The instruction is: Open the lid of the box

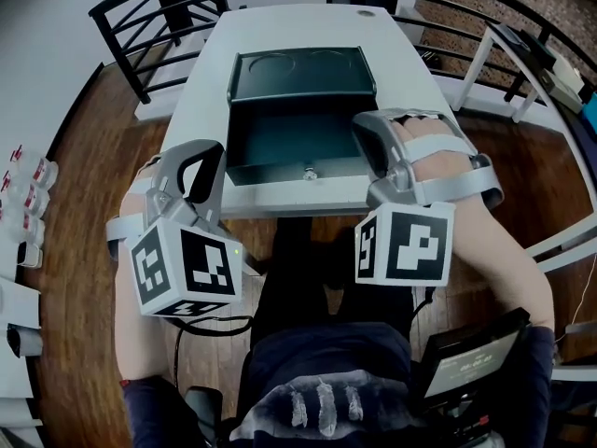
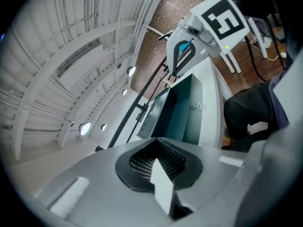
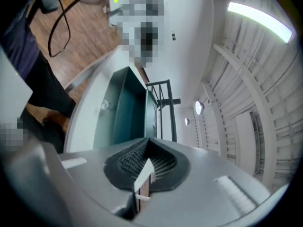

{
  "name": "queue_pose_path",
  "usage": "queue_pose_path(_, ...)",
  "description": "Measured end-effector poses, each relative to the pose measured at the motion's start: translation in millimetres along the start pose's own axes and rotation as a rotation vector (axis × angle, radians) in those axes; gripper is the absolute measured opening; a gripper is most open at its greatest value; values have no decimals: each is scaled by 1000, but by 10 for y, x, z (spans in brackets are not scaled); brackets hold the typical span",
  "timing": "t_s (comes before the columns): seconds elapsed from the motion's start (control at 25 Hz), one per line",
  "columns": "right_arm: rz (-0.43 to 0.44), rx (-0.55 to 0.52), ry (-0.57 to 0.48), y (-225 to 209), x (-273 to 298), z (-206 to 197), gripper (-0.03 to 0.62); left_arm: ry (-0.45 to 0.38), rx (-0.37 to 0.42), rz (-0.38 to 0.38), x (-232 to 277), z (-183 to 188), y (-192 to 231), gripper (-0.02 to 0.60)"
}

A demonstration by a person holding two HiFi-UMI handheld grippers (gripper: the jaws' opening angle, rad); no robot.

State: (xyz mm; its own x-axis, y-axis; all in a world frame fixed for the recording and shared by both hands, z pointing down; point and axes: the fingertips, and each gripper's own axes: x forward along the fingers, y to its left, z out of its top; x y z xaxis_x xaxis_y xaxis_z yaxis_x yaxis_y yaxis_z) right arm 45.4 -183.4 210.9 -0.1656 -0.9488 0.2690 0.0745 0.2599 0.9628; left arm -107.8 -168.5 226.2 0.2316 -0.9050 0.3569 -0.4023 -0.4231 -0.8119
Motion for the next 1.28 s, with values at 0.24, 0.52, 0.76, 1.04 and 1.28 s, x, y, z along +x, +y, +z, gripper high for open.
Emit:
queue_pose_path(0.24,-14,-36,85,-100,223,-535,5,13,27,-16,122,55,-63,18)
queue_pose_path(0.52,-3,-12,169,-38,468,-1150,5,28,46,-29,166,58,-149,18)
queue_pose_path(0.76,14,-9,201,69,527,-1328,5,31,51,-51,177,75,-220,18)
queue_pose_path(1.04,5,-25,173,29,500,-1208,5,41,48,-46,195,33,-184,18)
queue_pose_path(1.28,26,-22,183,94,517,-1224,4,70,26,-47,223,-140,-98,18)
